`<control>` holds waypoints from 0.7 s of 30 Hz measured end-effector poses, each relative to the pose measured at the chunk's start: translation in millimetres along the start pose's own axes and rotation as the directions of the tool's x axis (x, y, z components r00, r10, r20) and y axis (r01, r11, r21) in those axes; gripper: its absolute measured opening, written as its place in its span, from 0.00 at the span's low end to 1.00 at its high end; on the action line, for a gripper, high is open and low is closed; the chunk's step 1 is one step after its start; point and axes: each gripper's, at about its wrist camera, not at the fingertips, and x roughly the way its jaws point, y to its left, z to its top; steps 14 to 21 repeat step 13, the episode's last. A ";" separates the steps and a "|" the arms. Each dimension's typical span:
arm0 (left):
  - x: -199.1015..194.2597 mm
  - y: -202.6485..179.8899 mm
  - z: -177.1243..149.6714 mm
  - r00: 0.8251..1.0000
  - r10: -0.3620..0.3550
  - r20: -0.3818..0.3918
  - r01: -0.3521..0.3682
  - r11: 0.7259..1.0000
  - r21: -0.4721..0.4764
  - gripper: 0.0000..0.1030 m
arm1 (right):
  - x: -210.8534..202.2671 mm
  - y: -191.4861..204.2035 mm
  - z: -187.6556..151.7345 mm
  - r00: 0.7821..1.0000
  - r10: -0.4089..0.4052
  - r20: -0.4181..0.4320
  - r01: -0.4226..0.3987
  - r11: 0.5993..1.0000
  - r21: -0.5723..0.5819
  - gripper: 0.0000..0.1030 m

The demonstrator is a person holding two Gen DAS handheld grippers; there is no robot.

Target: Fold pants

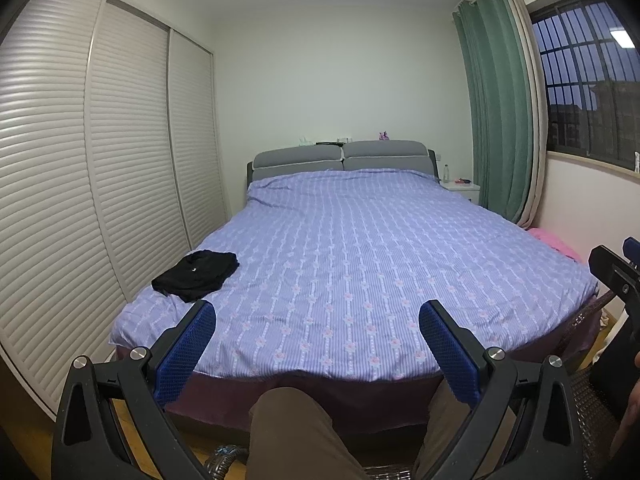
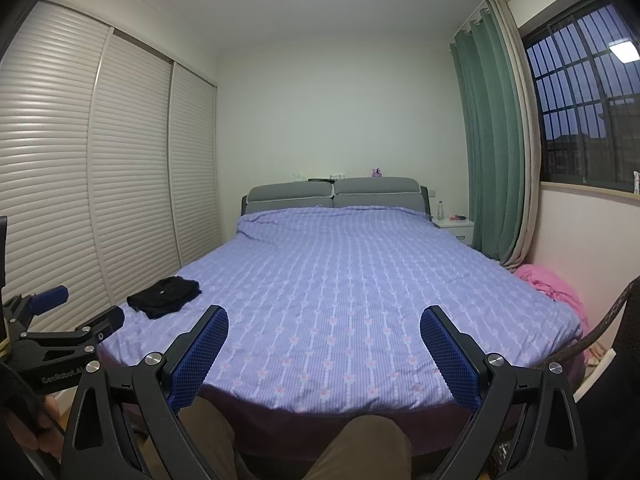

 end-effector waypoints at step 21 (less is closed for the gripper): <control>-1.4 -5.6 -1.4 1.000 0.007 0.005 -0.008 1.000 0.023 1.00 | -0.8 0.7 -0.1 1.000 0.002 -0.002 -0.002 1.000 -0.005 0.95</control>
